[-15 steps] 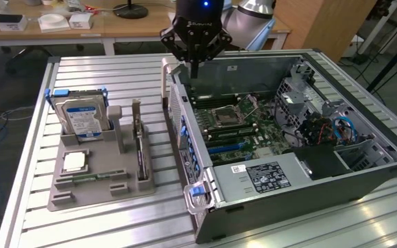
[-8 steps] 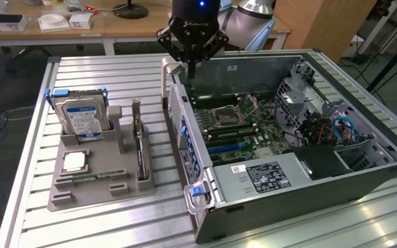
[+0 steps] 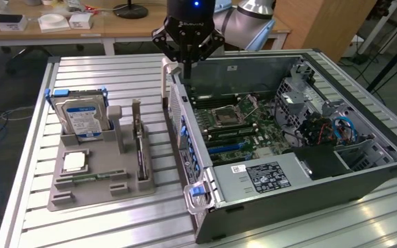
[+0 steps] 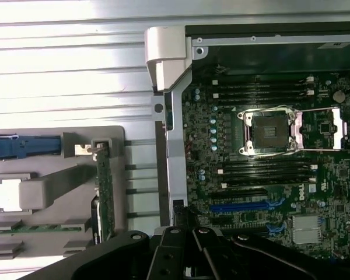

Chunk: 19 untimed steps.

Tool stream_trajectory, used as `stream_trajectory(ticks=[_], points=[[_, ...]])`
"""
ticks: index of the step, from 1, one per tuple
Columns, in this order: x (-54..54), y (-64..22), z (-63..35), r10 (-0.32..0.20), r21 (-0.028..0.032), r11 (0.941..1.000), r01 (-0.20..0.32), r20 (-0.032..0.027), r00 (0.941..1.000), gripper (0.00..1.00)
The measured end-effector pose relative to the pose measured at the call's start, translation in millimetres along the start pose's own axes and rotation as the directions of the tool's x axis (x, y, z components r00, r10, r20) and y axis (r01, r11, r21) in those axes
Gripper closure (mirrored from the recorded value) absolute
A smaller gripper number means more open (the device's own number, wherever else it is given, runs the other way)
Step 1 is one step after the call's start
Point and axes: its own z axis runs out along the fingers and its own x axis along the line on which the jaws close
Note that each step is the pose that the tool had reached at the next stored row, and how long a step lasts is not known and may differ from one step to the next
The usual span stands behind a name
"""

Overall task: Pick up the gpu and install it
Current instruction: 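Reach for the gpu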

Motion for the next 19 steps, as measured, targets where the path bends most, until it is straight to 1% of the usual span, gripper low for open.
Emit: stream_trajectory(ticks=[19], points=[[12.7, -1.0, -0.3, 0.0, 0.0, 1.0, 0.0, 0.0, 1.0, 0.89]])
